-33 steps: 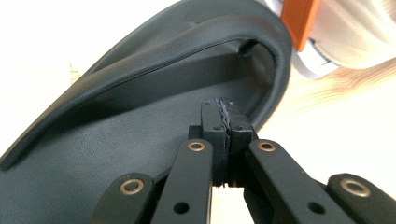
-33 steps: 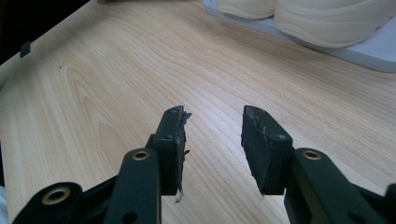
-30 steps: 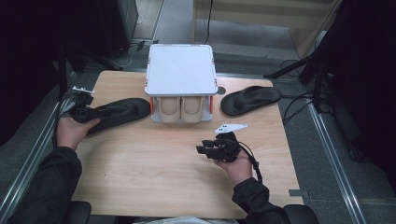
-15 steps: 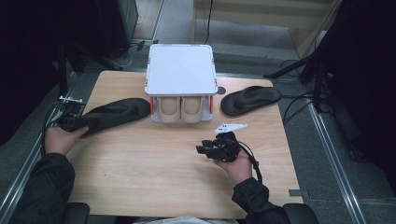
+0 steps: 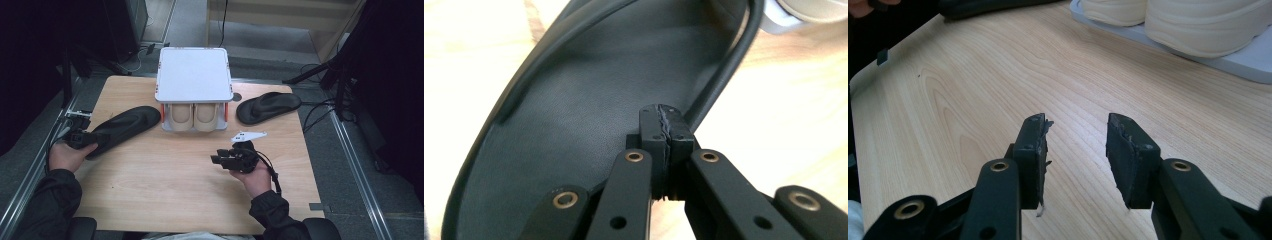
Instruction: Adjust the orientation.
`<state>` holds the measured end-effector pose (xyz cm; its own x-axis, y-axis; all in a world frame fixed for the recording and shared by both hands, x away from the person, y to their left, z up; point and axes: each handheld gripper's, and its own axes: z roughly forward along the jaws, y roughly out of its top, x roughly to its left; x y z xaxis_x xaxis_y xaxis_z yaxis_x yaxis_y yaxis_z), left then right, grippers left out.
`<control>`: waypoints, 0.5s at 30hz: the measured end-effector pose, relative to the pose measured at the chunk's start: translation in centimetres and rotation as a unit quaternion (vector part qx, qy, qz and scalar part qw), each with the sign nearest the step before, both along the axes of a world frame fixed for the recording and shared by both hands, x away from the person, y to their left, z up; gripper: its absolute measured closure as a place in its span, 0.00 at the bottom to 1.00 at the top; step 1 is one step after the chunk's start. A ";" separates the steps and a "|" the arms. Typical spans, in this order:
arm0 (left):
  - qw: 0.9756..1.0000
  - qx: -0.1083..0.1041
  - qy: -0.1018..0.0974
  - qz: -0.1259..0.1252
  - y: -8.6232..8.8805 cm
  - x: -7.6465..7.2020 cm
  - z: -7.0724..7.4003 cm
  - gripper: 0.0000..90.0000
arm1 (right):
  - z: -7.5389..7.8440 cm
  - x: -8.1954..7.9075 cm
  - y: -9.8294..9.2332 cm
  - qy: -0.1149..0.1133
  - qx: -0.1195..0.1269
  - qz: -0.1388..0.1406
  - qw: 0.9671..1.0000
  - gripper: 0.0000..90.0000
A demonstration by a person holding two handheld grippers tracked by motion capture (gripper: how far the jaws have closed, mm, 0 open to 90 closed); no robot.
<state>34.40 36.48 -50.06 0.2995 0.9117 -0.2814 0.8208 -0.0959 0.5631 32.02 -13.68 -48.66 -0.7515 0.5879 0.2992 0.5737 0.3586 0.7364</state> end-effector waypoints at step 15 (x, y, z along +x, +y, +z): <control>0.999 -0.001 0.008 -0.040 -3.9 -1.8 0.2 1.00 | 0.2 0.0 -0.2 -0.002 0.006 -0.002 1.000 0.68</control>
<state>32.60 32.63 -49.88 0.3667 0.8842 -0.2893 0.8194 -0.1597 0.5505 32.00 -13.86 -48.44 -0.7506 0.5874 0.3026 0.5719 0.3481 0.7428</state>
